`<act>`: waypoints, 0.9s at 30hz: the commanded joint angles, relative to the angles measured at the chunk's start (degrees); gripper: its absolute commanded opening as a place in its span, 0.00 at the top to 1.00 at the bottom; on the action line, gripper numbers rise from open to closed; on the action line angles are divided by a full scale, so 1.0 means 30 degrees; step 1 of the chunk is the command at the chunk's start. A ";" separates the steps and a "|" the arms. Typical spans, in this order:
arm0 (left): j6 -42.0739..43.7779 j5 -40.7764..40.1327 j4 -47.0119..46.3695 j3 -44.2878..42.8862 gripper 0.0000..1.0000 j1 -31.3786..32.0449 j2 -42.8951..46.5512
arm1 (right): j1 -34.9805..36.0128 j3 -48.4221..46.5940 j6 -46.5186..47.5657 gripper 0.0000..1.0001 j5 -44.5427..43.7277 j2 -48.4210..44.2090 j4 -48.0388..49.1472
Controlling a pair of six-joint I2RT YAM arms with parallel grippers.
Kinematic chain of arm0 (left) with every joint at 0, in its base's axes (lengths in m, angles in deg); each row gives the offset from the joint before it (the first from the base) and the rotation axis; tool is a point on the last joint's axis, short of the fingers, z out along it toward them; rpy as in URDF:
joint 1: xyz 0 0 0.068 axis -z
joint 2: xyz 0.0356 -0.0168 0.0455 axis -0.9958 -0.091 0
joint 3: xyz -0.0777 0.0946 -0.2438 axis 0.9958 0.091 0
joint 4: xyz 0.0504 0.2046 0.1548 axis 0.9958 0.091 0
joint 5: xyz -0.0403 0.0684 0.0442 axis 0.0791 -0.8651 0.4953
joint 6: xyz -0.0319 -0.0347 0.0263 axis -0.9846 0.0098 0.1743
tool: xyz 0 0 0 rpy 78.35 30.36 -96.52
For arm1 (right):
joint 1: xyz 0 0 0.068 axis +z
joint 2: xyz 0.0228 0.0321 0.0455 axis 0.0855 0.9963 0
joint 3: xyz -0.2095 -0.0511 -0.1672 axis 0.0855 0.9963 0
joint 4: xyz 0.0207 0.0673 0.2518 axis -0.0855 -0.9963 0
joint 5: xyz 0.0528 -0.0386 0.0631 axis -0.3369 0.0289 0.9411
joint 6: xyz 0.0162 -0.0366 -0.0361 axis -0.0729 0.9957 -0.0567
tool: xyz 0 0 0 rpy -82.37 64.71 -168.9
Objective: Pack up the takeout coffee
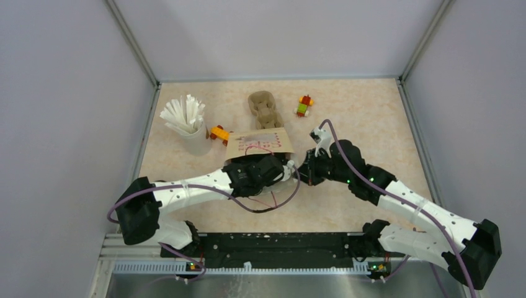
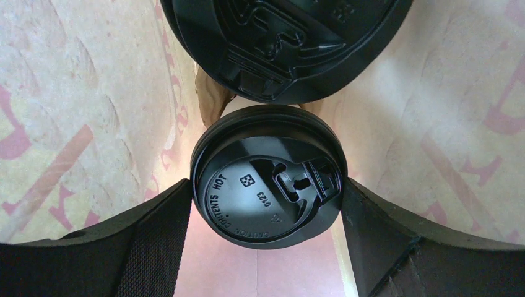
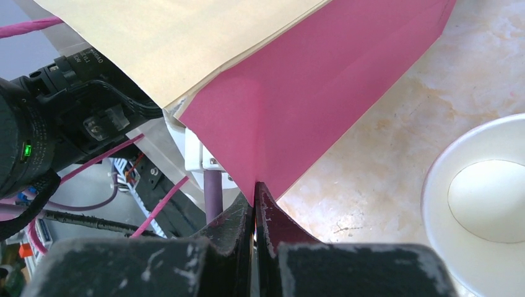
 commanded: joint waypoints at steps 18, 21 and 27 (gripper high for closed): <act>-0.0041 -0.1270 -0.0948 0.0335 0.86 -0.0675 0.0556 | -0.0144 -0.1260 -0.0415 1.00 0.0311 -0.0114 0.0262; -0.0039 -0.1540 -0.0802 0.0414 0.86 -0.0674 0.0756 | -0.0151 -0.1171 -0.0387 1.00 0.0283 -0.0077 0.0352; -0.0245 -0.1603 -0.0800 0.0262 0.87 -0.0674 0.0604 | -0.0144 -0.1180 -0.0282 1.00 0.0307 -0.0019 0.0426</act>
